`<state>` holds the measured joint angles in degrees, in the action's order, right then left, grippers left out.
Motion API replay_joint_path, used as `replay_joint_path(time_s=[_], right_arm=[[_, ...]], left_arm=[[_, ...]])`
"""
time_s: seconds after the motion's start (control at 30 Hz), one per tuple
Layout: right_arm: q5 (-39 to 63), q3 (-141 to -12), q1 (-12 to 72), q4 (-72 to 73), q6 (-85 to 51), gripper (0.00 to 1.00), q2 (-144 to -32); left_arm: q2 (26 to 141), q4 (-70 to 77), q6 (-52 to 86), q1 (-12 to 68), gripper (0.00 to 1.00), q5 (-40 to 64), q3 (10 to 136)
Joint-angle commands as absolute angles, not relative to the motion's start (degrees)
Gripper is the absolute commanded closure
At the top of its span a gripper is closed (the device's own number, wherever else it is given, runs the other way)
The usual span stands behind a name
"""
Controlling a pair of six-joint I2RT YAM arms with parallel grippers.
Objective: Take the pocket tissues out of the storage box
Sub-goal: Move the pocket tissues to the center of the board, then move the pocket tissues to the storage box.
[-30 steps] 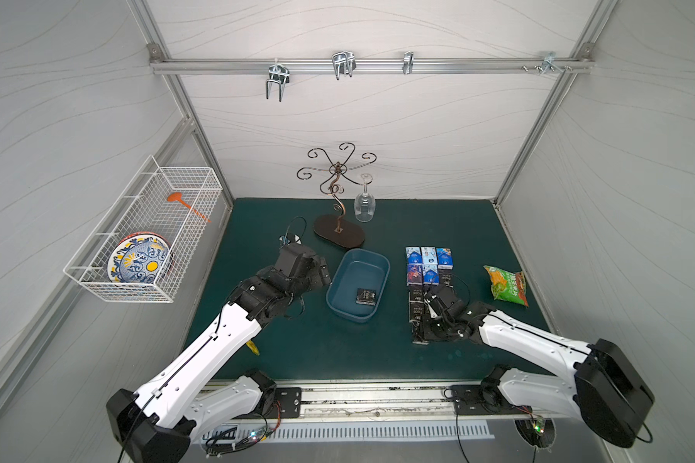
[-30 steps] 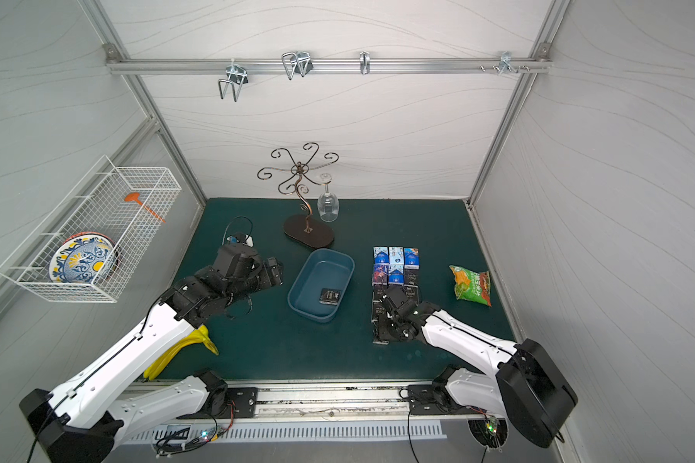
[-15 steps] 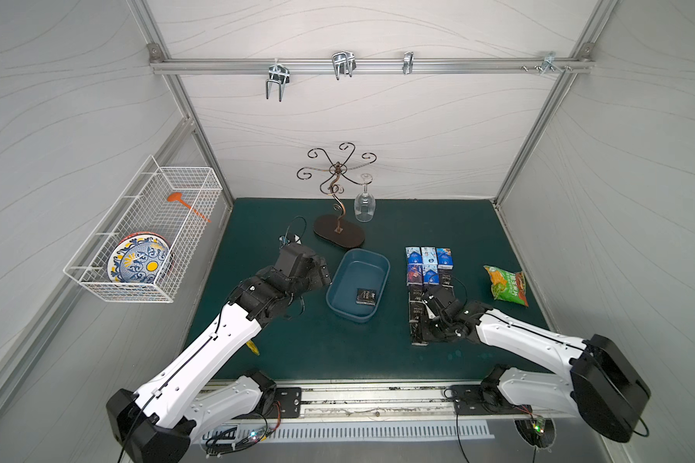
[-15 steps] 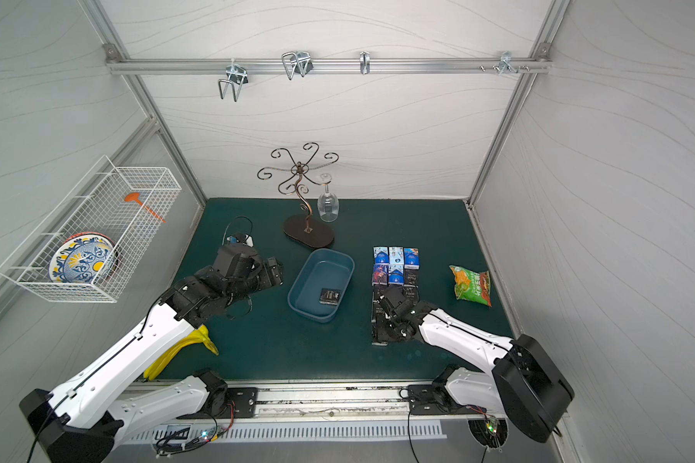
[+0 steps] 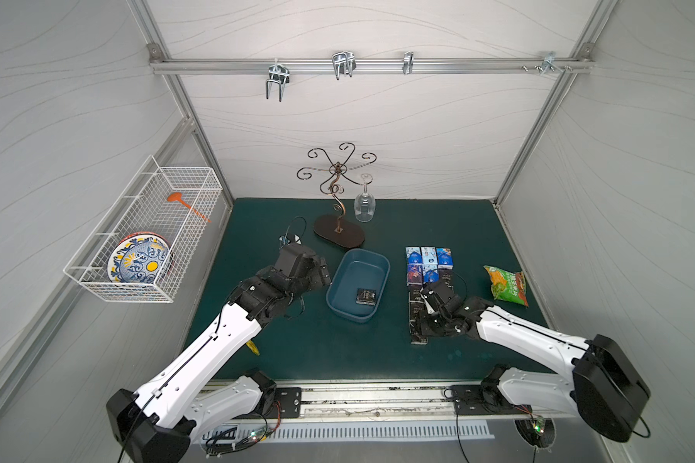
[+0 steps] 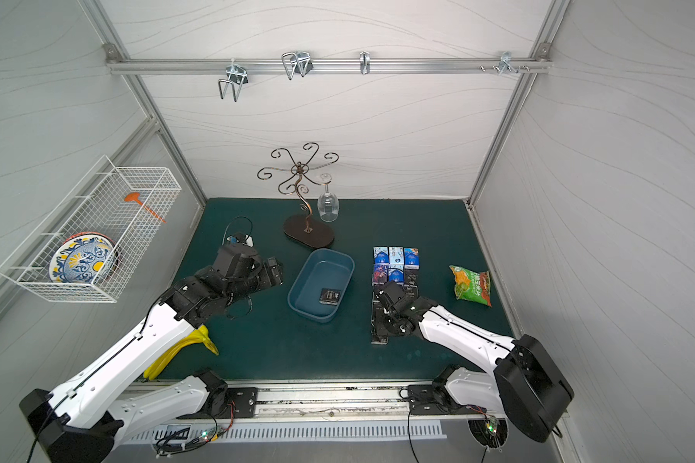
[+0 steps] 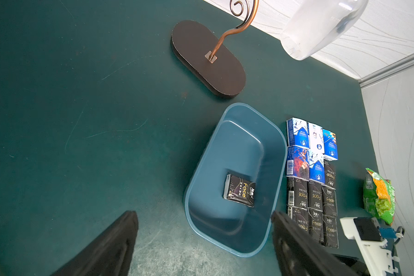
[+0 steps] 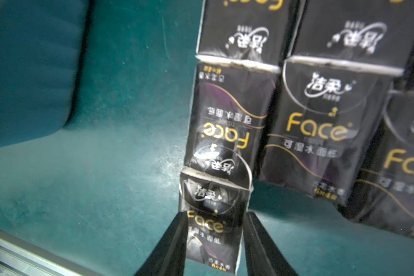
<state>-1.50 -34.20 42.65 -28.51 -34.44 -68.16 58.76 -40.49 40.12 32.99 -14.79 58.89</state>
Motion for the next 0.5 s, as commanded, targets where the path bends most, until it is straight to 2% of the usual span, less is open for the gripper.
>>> replay_joint_path(time_s=[0.0, 0.27, 0.47], right_arm=[[-2.2, -35.6, 42.4, -30.8, -33.2, 0.56, -68.4], [-3.7, -39.2, 43.0, -34.7, -32.2, 0.55, -65.2], [-5.3, -51.0, 46.4, -37.1, -27.5, 0.52, -69.9]], left_arm=[[58.3, -40.0, 40.3, 32.8, 0.09, -15.8, 60.0], [58.4, -40.1, 40.3, 32.8, 0.09, -16.0, 60.0], [59.2, -40.0, 40.3, 32.8, 0.09, -16.1, 59.4]])
